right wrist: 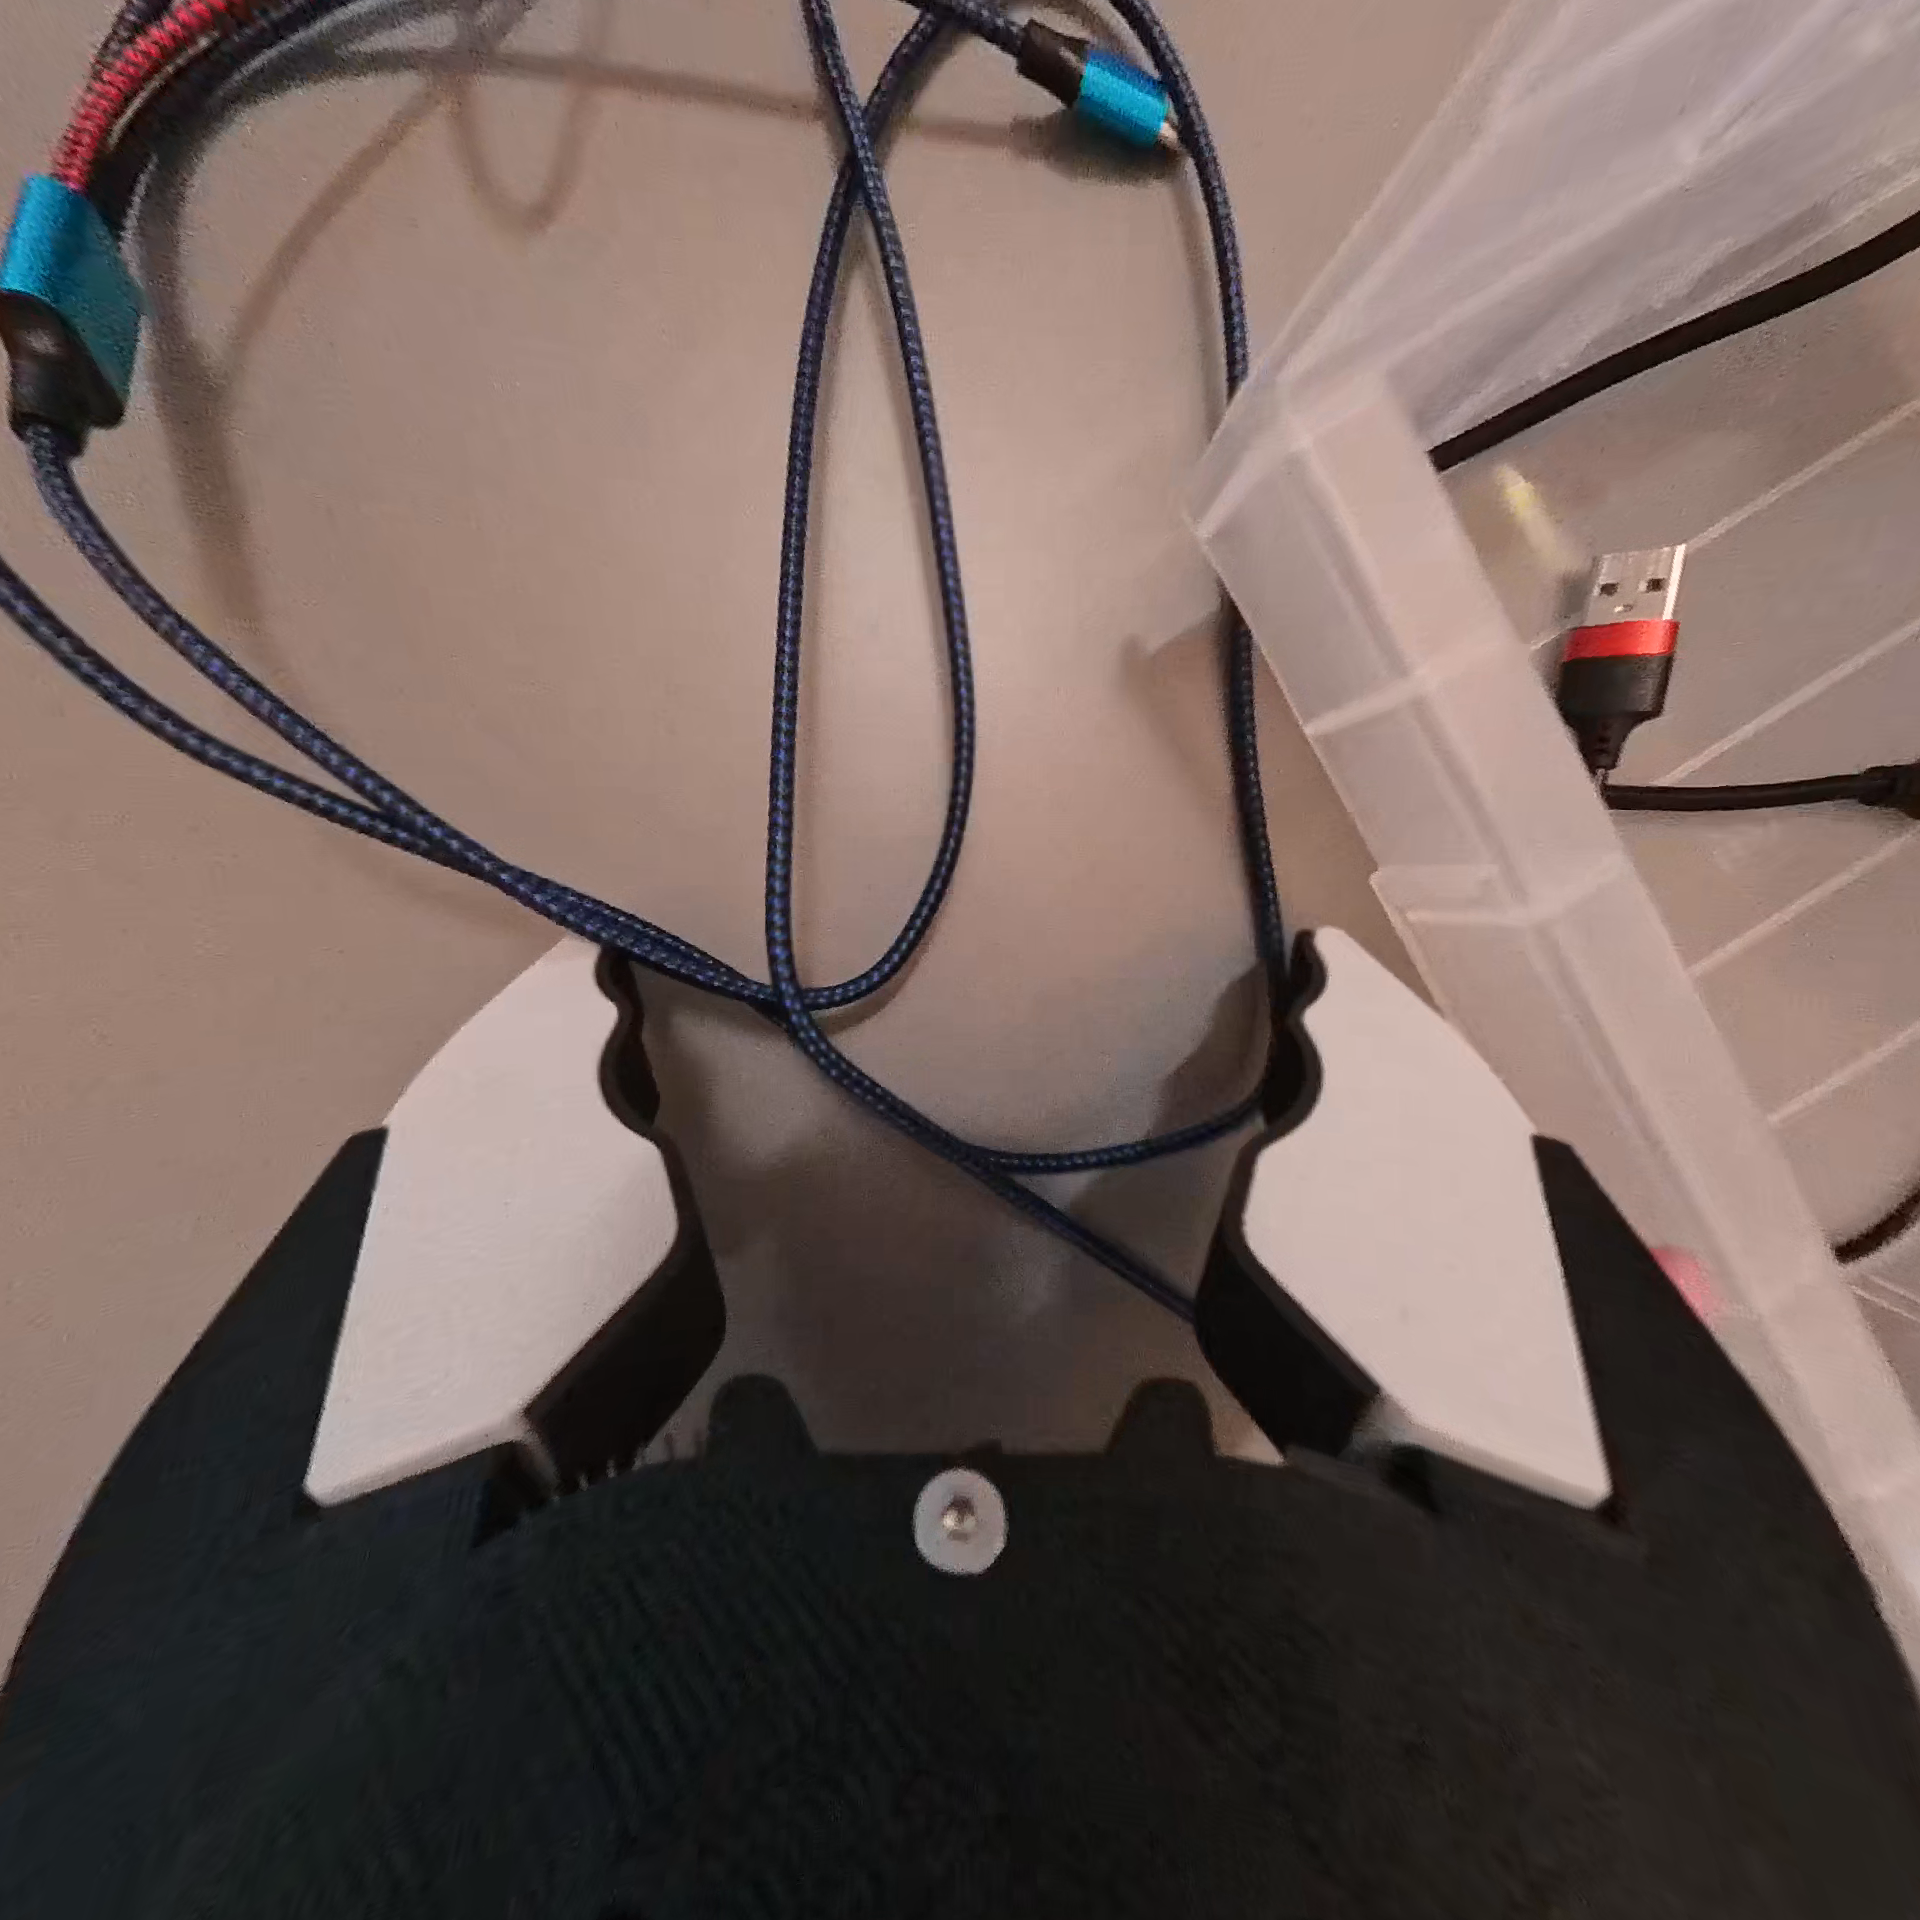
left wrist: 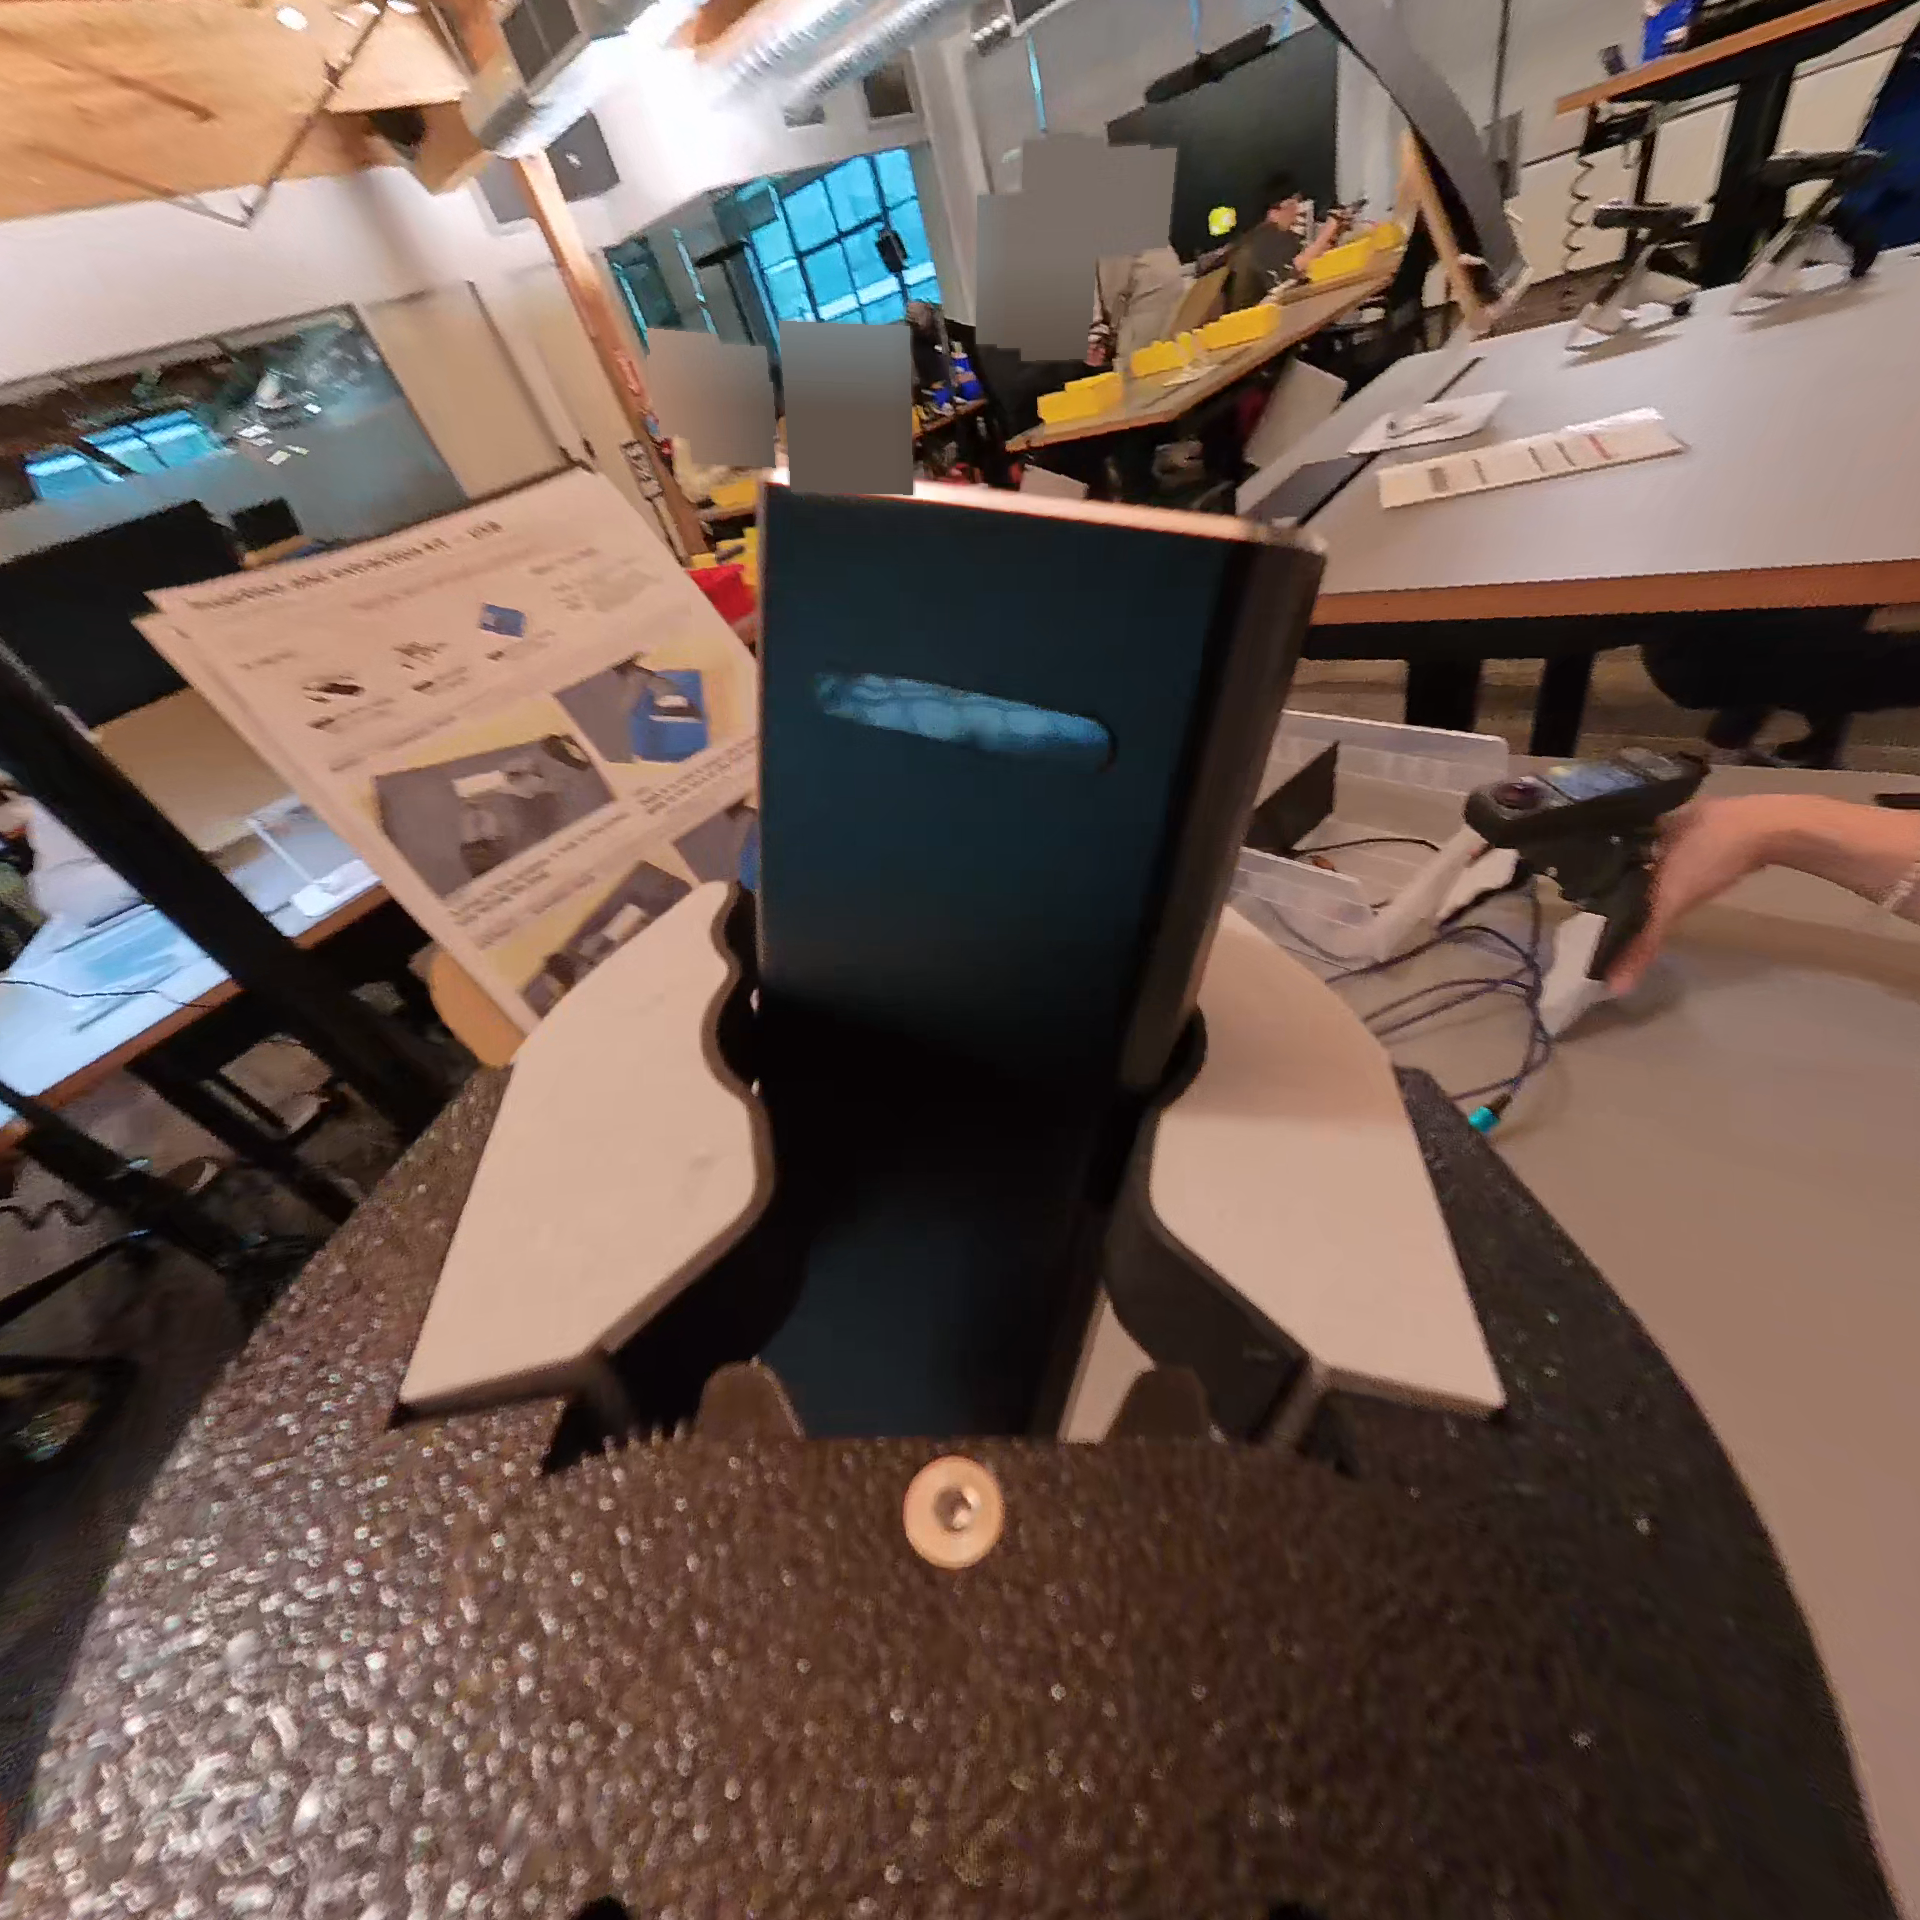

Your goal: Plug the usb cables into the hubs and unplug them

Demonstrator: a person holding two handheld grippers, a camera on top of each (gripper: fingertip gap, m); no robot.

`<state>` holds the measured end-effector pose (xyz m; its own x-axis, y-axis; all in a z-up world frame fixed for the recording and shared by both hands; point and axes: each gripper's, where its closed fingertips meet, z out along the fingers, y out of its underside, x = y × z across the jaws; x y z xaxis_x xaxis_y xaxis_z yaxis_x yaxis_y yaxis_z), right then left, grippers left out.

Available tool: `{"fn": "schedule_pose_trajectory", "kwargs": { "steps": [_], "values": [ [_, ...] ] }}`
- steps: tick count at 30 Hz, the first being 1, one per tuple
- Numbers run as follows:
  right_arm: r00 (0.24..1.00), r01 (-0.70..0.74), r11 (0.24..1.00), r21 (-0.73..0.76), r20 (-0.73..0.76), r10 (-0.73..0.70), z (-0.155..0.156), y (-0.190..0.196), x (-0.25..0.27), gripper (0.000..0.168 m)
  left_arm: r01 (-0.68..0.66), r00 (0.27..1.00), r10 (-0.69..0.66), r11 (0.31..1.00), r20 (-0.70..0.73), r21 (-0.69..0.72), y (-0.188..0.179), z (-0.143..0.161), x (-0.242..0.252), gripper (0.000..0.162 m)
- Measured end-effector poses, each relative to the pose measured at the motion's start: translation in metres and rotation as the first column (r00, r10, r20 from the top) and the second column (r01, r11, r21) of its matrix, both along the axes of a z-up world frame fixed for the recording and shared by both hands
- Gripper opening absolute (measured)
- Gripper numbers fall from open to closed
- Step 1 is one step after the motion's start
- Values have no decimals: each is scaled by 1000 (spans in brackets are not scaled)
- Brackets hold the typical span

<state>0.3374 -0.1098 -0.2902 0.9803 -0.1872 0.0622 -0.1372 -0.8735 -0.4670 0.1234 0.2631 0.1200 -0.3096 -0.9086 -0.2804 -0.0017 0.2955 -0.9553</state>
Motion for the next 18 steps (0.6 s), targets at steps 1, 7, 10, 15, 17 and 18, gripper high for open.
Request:
{"fn": "schedule_pose_trajectory", "kwargs": {
  "steps": [1, 7, 10, 15, 17, 18],
  "values": [
    [999, 1, 1000, 1, 42, -1, 3, 0, 3, 119, 16, 1000, -16, 1000, -12, -7, -5, -7, 1, 73],
    [999, 53, 993, 105, 8, -54, 2, 5, 7, 117, 80, 995, -81, 997, -55, -22, -22, -33, 3, 73],
    [996, 79, 988, 133, -40, -74, -6, 7, 6, 137, 101, 992, -103, 994, -70, -36, -26, -42, 5, 73],
    [997, 71, 993, 90, -50, -67, -7, 8, 0, 141, 121, 989, -126, 991, -83, -60, -28, -50, 5, 73],
    [997, 67, 995, 71, -53, -63, -6, 8, -4, 133, 130, 987, -136, 989, -82, -74, -28, -51, 4, 73],
    [997, 53, 996, 68, -53, -50, -3, 9, -8, 121, 131, 987, -137, 988, -82, -79, -28, -52, 3, 74]
  ]
}}
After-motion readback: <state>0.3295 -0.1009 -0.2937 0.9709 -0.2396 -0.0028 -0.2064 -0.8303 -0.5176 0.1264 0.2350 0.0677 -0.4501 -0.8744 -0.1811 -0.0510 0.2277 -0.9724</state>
